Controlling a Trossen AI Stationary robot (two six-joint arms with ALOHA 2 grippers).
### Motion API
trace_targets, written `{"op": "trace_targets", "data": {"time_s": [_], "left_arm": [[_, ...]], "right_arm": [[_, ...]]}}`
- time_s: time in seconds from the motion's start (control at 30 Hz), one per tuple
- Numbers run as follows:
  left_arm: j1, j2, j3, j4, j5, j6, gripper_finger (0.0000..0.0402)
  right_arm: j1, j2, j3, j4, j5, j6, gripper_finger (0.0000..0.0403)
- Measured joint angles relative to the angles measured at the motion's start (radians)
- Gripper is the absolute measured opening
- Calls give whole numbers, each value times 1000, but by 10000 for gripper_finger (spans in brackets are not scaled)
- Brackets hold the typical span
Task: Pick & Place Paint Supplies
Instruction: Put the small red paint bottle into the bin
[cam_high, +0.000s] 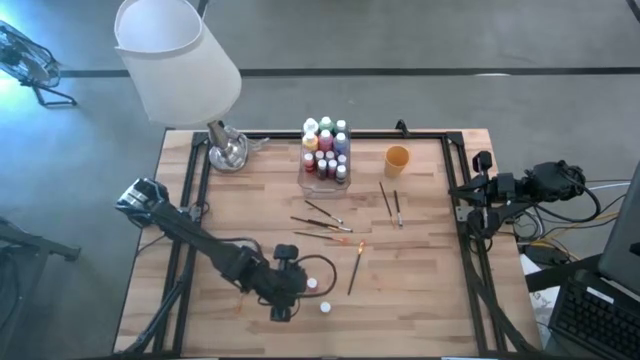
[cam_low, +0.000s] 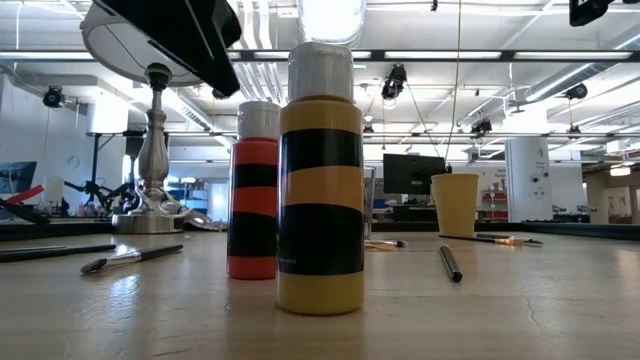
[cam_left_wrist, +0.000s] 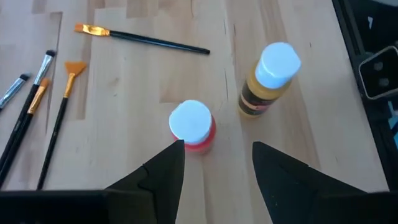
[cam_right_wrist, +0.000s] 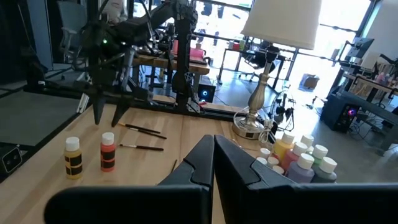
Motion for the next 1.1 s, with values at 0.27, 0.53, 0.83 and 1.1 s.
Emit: {"op": "trace_targets", "data": {"time_s": [0.27,0.53,0.83,1.1], "left_arm": [[23,0,-53,90,-6,-8,193],[42,0,-68,130,-6,-7,193],[45,0,-91,158,-4,-7,193],[50,0,-135,248,21,-8,193]], "right_arm": [[0,0,0,0,0,0,8],[0,0,0,0,0,0,8],[0,0,0,0,0,0,8],[0,0,0,0,0,0,9]]}}
